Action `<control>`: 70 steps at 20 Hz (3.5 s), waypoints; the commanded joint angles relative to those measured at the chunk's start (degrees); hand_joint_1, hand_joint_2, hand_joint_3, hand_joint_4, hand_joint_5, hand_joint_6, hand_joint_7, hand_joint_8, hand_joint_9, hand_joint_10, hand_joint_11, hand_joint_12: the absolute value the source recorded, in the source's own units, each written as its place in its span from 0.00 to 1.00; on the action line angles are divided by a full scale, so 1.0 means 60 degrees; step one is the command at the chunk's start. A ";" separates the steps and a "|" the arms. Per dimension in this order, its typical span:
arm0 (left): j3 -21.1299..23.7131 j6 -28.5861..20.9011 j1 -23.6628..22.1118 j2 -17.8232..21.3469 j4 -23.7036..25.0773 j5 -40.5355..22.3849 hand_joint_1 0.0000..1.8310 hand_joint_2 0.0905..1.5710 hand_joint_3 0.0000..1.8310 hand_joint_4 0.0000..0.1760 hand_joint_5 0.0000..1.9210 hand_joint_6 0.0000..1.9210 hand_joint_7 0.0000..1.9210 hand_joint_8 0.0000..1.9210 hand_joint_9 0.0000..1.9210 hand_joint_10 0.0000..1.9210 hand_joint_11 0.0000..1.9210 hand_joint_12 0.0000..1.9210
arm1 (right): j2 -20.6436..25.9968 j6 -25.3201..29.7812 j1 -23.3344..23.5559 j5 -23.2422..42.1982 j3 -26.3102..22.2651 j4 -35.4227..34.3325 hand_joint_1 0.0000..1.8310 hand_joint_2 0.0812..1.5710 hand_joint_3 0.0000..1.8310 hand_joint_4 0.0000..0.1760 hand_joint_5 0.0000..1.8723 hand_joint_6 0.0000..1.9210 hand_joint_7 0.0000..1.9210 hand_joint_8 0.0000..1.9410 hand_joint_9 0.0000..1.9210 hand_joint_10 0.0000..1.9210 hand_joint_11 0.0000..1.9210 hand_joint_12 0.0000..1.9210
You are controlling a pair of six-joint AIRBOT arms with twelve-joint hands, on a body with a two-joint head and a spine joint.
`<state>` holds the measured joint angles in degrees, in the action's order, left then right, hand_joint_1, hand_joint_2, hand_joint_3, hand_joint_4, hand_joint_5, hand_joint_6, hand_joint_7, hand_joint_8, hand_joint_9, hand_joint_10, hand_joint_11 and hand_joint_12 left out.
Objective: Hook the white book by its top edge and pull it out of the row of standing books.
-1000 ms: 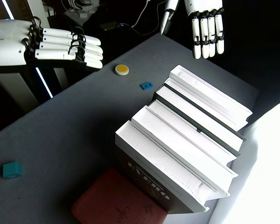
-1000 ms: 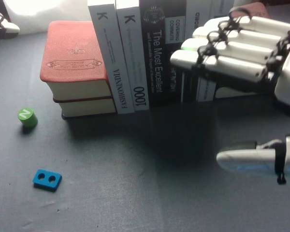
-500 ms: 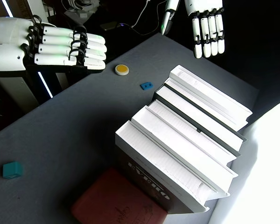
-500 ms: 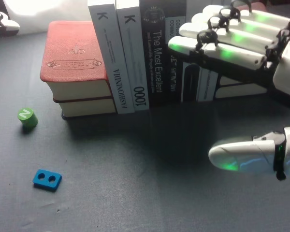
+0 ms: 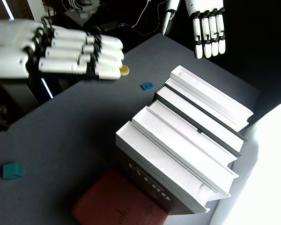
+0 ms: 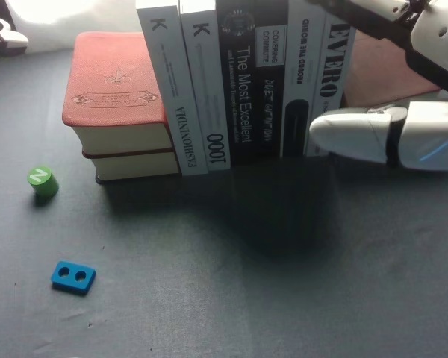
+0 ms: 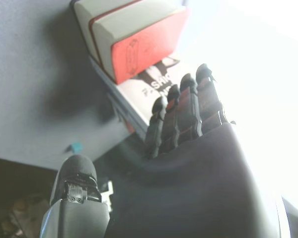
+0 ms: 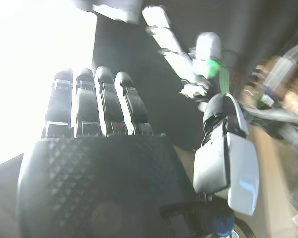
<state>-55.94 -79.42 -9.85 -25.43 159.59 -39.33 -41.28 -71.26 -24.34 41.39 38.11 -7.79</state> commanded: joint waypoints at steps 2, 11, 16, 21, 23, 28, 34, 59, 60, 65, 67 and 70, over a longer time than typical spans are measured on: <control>-0.0032 -0.0041 -0.0146 0.0022 -0.0109 0.0818 0.00 0.73 0.00 0.00 0.00 0.00 0.00 0.00 0.00 0.00 0.00 0.00 | -0.0132 -0.0576 0.0025 0.1522 0.0029 0.0260 0.00 0.66 0.01 0.00 0.02 0.00 0.00 0.00 0.00 0.00 0.00 0.00; -0.0025 -0.0055 -0.0263 0.0015 -0.0099 0.0816 0.00 0.73 0.00 0.00 0.00 0.00 0.00 0.00 0.00 0.00 0.00 0.00 | -0.1245 -0.4570 0.0003 0.3223 0.0392 -0.2338 0.00 0.68 0.01 0.00 0.03 0.01 0.00 0.00 0.00 0.00 0.00 0.00; -0.0053 -0.0055 -0.0422 0.0014 -0.0090 0.0812 0.00 0.74 0.00 0.00 0.00 0.00 0.00 0.00 0.00 0.00 0.00 0.00 | -0.1659 -0.5484 0.0073 0.3489 0.0687 -0.2862 0.00 0.66 0.01 0.00 0.04 0.01 0.01 0.00 0.00 0.00 0.00 0.00; -0.0104 -0.0073 -0.0775 0.0033 0.0292 0.0341 0.00 0.74 0.00 0.00 0.00 0.00 0.00 0.00 0.00 0.00 0.00 0.00 | -0.2148 -0.6093 0.0130 0.3485 0.1149 -0.3441 0.00 0.67 0.01 0.00 0.03 0.00 0.00 0.00 0.00 0.00 0.00 0.00; -0.0137 -0.0367 -0.0984 0.0040 0.0705 0.0170 0.00 0.74 0.00 0.00 0.00 0.00 0.00 0.00 0.00 0.00 0.00 0.00 | -0.2416 -0.6244 0.0099 0.3485 0.1397 -0.3605 0.00 0.66 0.01 0.00 0.03 0.00 0.00 0.00 0.00 0.00 0.00 0.00; -0.0221 -0.0612 -0.1396 0.0030 0.1255 -0.0104 0.00 0.74 0.00 0.00 0.00 0.00 0.00 0.00 0.00 0.00 0.00 0.00 | -0.2827 -0.6401 -0.0074 0.3446 0.1742 -0.3605 0.00 0.67 0.01 0.00 0.03 0.00 0.00 0.00 0.00 0.00 0.00 0.00; -0.0337 -0.0637 -0.1497 0.0057 0.1288 -0.0267 0.00 0.74 0.00 0.00 0.00 0.00 0.00 0.00 0.00 0.00 0.00 0.00 | -0.2878 -0.6455 -0.0265 0.3346 0.1733 -0.3605 0.00 0.68 0.01 0.00 0.03 0.00 0.00 0.00 0.00 0.00 0.00 0.00; -0.0249 -0.0672 -0.2247 0.0402 0.1841 -0.0662 0.00 0.74 0.00 0.00 0.00 0.00 0.00 0.00 0.00 0.00 0.00 0.00 | -0.0521 -0.7623 -0.0301 0.1833 -0.1337 -0.4498 0.00 0.69 0.00 0.00 0.04 0.00 0.00 0.00 0.00 0.00 0.00 0.00; -0.0216 -0.0673 -0.2247 0.0408 0.1821 -0.0662 0.00 0.74 0.00 0.00 0.00 0.00 0.00 0.00 0.00 0.00 0.00 0.00 | -0.0403 -0.7640 -0.0320 0.1791 -0.1479 -0.4498 0.00 0.68 0.00 0.00 0.04 0.00 0.00 0.00 0.00 0.00 0.00 0.00; -0.0192 -0.0735 -0.2264 0.0406 0.1781 -0.0671 0.00 0.74 0.00 0.00 0.00 0.00 0.00 0.00 0.00 0.00 0.00 0.00 | -0.0004 -0.7801 -0.0352 0.1702 -0.1939 -0.4561 0.00 0.68 0.00 0.00 0.04 0.00 0.00 0.00 0.00 0.00 0.00 0.00; -0.0188 -0.0734 -0.2267 0.0405 0.1709 -0.0675 0.00 0.74 0.00 0.00 0.00 0.00 0.00 0.00 0.00 0.00 0.00 0.00 | 0.0130 -0.7813 -0.0352 0.1692 -0.2082 -0.4563 0.00 0.69 0.00 0.00 0.05 0.01 0.01 0.00 0.00 0.00 0.00 0.00; -0.0128 -0.0752 -0.2309 0.0405 0.1689 -0.0676 0.00 0.75 0.00 0.00 0.00 0.00 0.00 0.00 0.00 0.00 0.00 0.00 | 0.0258 -0.7951 -0.0421 0.1483 -0.2243 -0.4709 0.00 0.69 0.01 0.00 0.06 0.01 0.01 0.00 0.00 0.00 0.00 0.00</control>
<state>-57.01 -83.90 -22.72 -23.29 170.80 -48.75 -39.94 -118.93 -27.09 46.19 24.67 -38.24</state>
